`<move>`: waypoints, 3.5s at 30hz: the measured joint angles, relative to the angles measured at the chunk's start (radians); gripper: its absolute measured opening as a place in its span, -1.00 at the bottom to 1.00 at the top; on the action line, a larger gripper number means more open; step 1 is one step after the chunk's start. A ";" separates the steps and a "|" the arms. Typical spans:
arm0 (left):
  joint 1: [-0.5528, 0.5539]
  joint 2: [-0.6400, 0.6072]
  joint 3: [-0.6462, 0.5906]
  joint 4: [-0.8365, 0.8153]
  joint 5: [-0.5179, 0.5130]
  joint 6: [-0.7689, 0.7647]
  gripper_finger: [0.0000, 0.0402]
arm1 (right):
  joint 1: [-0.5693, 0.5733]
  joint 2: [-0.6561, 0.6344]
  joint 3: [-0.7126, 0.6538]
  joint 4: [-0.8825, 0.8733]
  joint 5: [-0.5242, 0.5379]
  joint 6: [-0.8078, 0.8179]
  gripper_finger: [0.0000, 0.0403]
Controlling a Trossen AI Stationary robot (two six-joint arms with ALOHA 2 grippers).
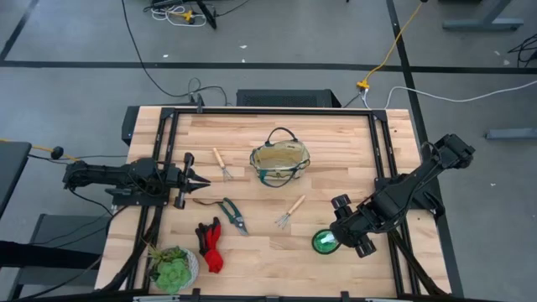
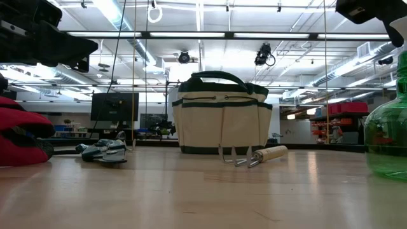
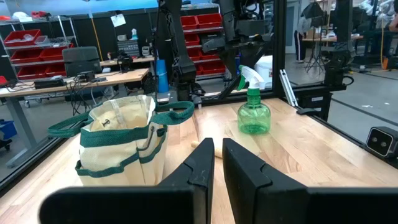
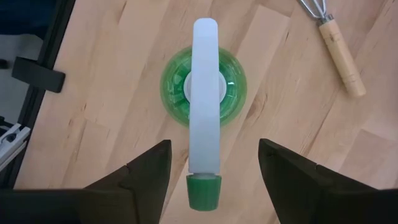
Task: Pick & Place Garden tools in Gardening bag
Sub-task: Put the green spray bottle into the gardening bag
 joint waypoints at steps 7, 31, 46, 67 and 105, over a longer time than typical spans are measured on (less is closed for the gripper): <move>0.000 0.000 0.000 0.000 0.000 0.000 -0.79 | 0.000 0.000 0.000 0.000 0.000 0.000 0.22; 0.000 0.000 0.000 0.000 0.000 0.000 -0.79 | 0.000 0.000 0.000 0.000 -0.019 -0.031 -0.43; 0.000 0.000 0.000 0.000 0.000 0.000 -0.79 | 0.000 -0.002 0.000 0.000 -0.019 -0.045 -0.72; 0.000 0.000 0.000 0.000 0.000 0.000 -0.79 | -0.002 -0.002 0.000 0.000 -0.041 -0.031 -0.72; 0.000 0.000 0.000 0.000 0.000 0.000 -0.79 | -0.220 -0.002 0.403 -0.274 -0.028 0.009 -0.73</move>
